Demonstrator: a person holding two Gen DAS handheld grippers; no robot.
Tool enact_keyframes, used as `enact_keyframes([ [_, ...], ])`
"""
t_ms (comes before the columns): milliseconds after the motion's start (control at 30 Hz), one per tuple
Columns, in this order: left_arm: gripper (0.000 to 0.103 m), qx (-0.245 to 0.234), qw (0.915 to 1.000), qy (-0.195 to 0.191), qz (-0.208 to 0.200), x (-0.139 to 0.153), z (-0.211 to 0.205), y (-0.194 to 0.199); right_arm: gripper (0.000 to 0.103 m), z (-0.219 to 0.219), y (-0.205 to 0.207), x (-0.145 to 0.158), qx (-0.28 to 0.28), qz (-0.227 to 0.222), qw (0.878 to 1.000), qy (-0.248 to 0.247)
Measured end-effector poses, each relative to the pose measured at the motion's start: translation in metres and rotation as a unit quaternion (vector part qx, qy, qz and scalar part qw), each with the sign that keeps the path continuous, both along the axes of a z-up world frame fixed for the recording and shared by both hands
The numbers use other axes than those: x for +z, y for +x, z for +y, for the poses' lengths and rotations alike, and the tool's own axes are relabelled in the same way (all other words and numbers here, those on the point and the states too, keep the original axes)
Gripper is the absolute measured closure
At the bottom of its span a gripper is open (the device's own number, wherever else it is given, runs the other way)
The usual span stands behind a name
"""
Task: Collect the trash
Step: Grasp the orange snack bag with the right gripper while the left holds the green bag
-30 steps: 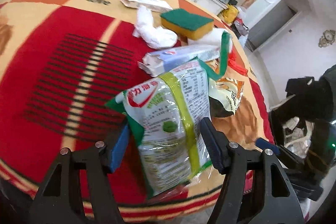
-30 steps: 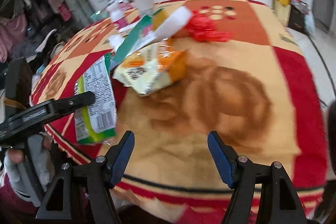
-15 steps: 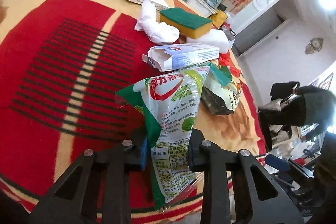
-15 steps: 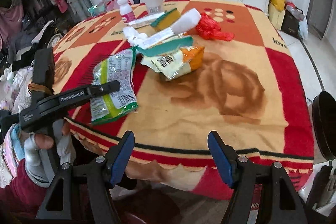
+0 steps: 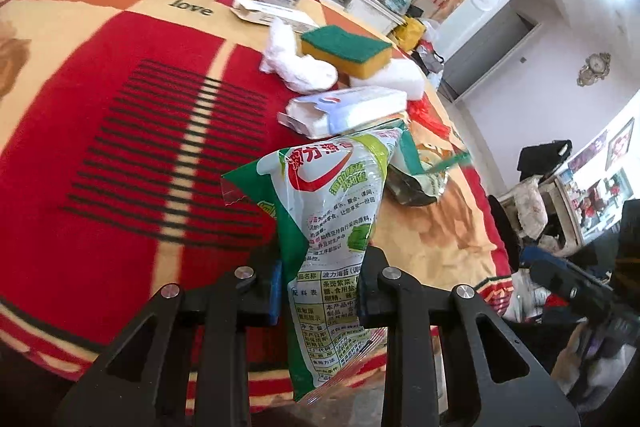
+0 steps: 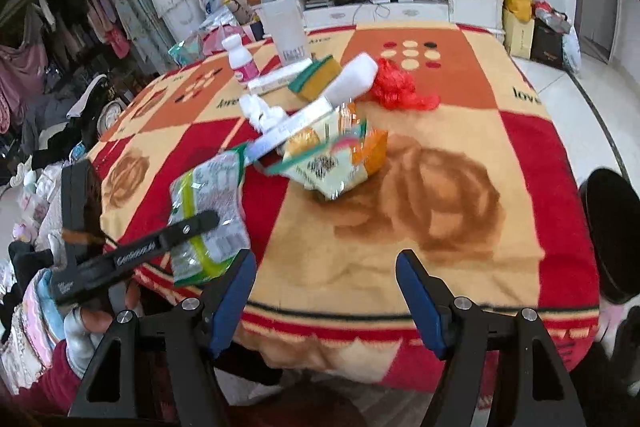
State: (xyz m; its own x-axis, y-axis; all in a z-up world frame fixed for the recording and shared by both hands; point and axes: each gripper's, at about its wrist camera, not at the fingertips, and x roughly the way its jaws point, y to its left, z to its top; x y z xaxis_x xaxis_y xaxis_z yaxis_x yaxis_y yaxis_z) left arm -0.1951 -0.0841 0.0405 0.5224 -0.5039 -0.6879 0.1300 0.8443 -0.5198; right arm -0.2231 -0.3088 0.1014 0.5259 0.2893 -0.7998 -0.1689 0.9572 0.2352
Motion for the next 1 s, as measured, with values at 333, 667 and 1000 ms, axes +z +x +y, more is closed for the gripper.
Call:
enact_keyframes([
  [333, 0.043, 0.006, 0.9998, 0.006, 0.017, -0.009, -0.01, 0.02, 0.024, -0.013, 0.044, -0.01, 0.011, -0.007, 1.0, 0.008],
  [667, 0.079, 0.005, 0.9977, 0.067, 0.008, 0.007, 0.008, 0.034, 0.014, -0.014, 0.131, -0.022, 0.056, 0.021, 0.998, 0.018],
  [1000, 0.079, 0.04, 0.9986, 0.031, 0.014, 0.019, 0.045, 0.045, 0.005, 0.043, 0.163, -0.069, 0.174, 0.075, 0.981, -0.04],
])
